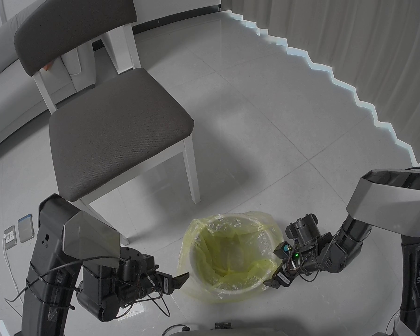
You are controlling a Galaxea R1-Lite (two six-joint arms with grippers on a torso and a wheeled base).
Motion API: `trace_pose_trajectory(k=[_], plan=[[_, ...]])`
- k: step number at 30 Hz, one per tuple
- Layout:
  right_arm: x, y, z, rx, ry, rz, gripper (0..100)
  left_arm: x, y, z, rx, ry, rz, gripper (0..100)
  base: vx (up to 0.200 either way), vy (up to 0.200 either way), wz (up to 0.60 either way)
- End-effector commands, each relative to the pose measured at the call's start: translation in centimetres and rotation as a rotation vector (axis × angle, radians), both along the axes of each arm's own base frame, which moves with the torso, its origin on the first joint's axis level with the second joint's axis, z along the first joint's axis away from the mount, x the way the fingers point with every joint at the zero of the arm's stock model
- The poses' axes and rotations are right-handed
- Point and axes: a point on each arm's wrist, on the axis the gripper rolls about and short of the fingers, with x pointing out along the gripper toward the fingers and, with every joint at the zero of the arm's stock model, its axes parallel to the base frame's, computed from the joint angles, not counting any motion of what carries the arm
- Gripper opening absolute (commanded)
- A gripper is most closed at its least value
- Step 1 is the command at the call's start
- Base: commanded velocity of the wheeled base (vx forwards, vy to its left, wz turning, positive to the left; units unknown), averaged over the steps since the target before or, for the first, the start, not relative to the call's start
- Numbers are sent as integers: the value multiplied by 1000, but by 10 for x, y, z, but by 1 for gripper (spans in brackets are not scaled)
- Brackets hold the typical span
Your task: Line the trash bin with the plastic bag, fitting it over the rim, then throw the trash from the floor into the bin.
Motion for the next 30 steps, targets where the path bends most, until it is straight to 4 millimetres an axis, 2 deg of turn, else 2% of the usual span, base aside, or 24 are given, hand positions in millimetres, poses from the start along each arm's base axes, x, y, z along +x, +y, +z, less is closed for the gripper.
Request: trace_pose_trajectory(k=[1,6,11,17,22,25,27,30], plan=[[11,3,-10,-8,-4,1,100,3,1,-4,2,-14,1,100,0,0,0],[25,3,-10,-30,36,-12,100,14,5,-9,43,-46,-3,100,0,0,0],[23,0,-8,-39,56,-13,100,17,6,-9,46,-44,0,100,0,0,0],[10,-12,22,-21,22,-28,100,25,0,-8,54,-51,-13,100,0,0,0],[0,-35,56,-1,-31,-54,100,30,-1,-8,83,-65,-33,100,0,0,0],[-1,-48,65,-4,-52,-69,100,30,-1,-7,83,-66,-33,100,0,0,0],[4,-64,72,-2,-75,-104,100,30,-1,-7,83,-68,-31,100,0,0,0],[16,-75,74,12,-102,-148,100,29,-3,-7,82,-69,-37,100,0,0,0]])
